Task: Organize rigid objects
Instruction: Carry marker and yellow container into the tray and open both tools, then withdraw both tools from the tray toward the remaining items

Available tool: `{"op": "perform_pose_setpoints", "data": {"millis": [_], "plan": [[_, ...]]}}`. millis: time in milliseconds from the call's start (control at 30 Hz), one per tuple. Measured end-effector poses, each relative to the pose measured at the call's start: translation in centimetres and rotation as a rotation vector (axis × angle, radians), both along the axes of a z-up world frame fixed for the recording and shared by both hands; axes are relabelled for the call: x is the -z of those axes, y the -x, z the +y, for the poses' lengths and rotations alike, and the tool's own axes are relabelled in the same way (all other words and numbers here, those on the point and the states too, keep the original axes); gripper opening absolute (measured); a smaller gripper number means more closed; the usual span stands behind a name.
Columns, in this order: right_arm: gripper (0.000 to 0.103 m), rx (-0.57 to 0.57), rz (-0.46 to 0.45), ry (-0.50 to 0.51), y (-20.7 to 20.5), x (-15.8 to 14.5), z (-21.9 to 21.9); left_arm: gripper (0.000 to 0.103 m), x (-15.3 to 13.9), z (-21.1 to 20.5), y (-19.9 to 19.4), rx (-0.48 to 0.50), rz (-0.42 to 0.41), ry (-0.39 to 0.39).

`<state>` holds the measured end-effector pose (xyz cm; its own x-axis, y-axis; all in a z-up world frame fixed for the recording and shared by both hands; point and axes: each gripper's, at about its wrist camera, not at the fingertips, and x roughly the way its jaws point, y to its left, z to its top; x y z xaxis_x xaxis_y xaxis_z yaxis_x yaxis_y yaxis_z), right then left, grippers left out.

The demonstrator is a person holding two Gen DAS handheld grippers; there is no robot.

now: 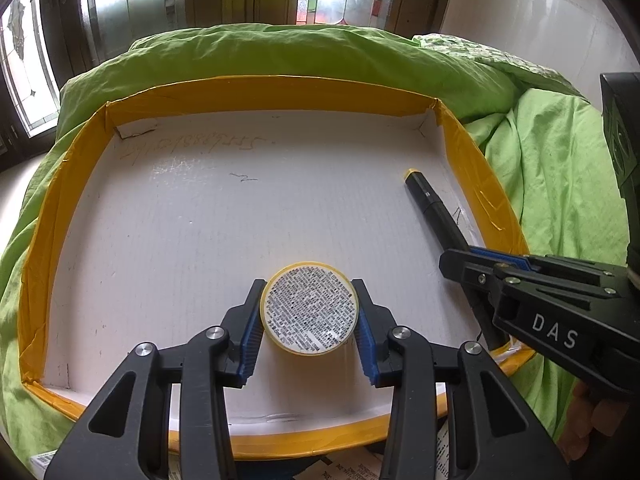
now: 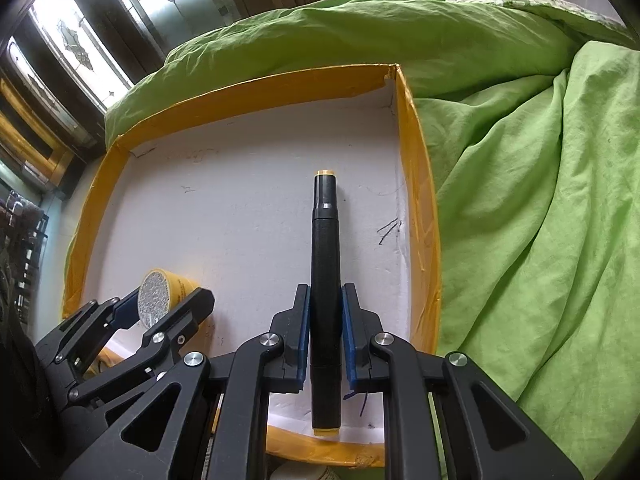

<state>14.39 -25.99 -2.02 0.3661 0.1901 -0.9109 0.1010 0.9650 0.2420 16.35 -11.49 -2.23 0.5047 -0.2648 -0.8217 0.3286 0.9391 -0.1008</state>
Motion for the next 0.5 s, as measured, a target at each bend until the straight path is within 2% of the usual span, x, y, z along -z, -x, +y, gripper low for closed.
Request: {"op": "perform_pose_setpoints", "data": {"millis": [67, 133, 200, 400, 500], "plan": [[0.013, 0.003, -0.005, 0.011, -0.3, 0.0, 0.1, 0.044, 0.0, 0.0, 0.0, 0.001, 0.003, 0.009], [0.014, 0.009, -0.010, 0.008, -0.3, 0.0, 0.0, 0.066, 0.0, 0.4, 0.1, -0.008, 0.010, 0.023], [0.015, 0.030, -0.016, 0.013, -0.3, -0.1, -0.1, 0.072, -0.1, 0.8, 0.2, -0.020, 0.010, 0.044], [0.020, 0.047, -0.046, -0.003, 0.5, -1.1, -0.5, 0.072, -1.7, 2.1, 1.3, -0.044, -0.004, 0.077], [0.030, 0.046, -0.080, 0.003, 1.2, -2.3, -0.6, 0.073, -3.0, 3.0, 2.9, -0.052, -0.032, 0.090]]}}
